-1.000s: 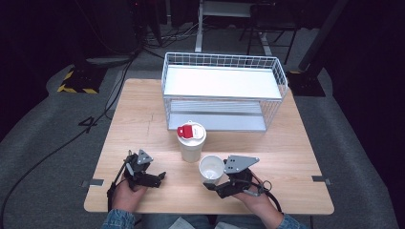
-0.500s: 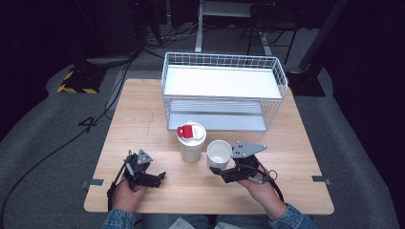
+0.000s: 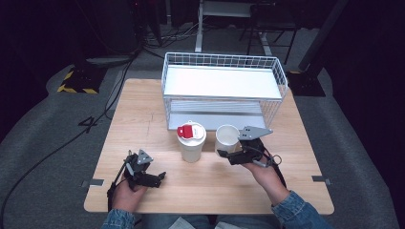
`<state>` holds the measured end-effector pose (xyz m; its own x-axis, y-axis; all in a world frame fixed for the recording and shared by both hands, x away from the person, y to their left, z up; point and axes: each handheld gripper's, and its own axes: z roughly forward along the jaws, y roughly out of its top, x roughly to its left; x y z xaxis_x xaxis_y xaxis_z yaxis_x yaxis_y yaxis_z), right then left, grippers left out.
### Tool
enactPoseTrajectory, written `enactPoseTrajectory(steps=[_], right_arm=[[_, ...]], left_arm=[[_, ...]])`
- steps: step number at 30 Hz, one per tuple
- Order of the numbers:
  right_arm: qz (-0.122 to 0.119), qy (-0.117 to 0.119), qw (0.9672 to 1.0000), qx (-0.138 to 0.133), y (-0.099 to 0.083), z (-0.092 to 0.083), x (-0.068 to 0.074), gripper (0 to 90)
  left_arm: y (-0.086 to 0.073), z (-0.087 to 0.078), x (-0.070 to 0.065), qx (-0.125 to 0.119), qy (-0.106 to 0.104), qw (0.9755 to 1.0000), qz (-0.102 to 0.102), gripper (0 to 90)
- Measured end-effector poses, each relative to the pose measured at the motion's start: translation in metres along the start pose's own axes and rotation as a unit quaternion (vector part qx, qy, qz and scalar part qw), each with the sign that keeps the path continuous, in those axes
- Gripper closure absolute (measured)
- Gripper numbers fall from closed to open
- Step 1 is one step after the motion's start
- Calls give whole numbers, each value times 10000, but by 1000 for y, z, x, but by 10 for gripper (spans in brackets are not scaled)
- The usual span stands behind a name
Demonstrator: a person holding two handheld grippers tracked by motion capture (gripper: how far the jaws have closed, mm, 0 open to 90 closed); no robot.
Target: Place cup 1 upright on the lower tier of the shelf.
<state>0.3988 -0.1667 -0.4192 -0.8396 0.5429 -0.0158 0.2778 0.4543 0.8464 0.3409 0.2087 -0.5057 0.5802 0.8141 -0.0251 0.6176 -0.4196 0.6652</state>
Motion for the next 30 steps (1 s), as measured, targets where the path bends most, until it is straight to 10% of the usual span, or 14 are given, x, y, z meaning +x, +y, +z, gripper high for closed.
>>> enactPoseTrajectory(steps=[30], right_arm=[[138, -502, 9986, 118, 5, 20, -53, 227]], left_arm=[[0, 0, 0, -1, -3, 10000, -1, 6]])
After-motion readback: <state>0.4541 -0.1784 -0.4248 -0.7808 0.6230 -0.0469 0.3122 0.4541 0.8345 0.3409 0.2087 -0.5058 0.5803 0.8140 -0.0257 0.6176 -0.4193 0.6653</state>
